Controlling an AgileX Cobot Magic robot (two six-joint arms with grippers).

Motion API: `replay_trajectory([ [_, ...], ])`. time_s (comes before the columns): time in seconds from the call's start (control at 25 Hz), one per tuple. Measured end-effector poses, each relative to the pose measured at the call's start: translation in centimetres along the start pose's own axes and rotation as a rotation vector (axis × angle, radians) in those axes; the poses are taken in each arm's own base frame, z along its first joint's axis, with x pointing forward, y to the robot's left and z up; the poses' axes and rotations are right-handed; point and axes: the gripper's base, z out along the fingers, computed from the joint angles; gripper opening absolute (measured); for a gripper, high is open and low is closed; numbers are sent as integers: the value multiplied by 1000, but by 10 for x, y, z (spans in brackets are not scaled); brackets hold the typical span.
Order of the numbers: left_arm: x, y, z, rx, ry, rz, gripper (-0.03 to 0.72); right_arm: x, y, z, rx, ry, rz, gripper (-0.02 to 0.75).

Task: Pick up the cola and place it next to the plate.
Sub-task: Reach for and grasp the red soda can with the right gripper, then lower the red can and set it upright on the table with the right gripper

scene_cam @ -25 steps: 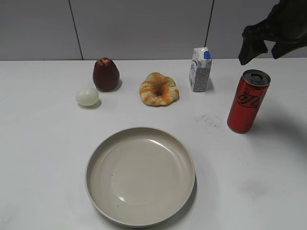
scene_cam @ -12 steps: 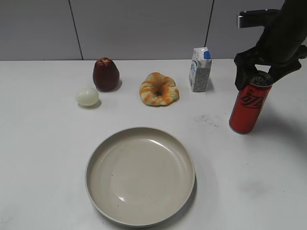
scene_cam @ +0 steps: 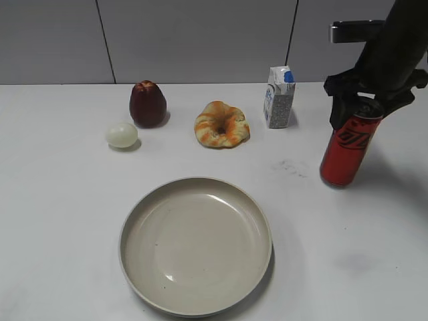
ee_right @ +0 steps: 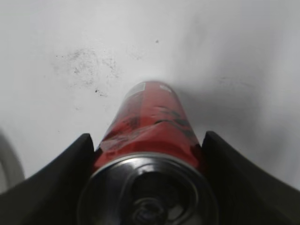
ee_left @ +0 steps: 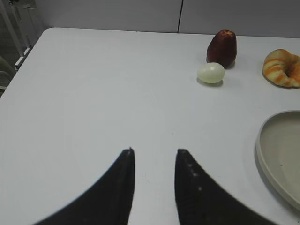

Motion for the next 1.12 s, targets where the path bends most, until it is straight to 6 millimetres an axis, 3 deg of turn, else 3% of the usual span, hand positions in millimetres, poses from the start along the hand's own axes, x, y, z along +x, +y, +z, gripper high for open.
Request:
replay_trajectory([
  [0.16,0,0,0,0,0,0,237,-14,17,-23,-13,-43,-41,513],
  [0.32,0,0,0,0,0,0,237,-26,56,-44,-44,-126,-121,513],
  [0.4,0,0,0,0,0,0,237,-29,79,-45,-63,-145,-163,513],
  [0.6,0,0,0,0,0,0,237,-30,137,-24,-109,-153,-281,513],
  [0.76,0,0,0,0,0,0,237,-29,169,5,-125,-121,-342,513],
  [0.92,0,0,0,0,0,0,237,-27,187,27,-130,-91,-375,513],
  [1.12,0,0,0,0,0,0,237,-26,191,43,-132,-69,-376,515],
])
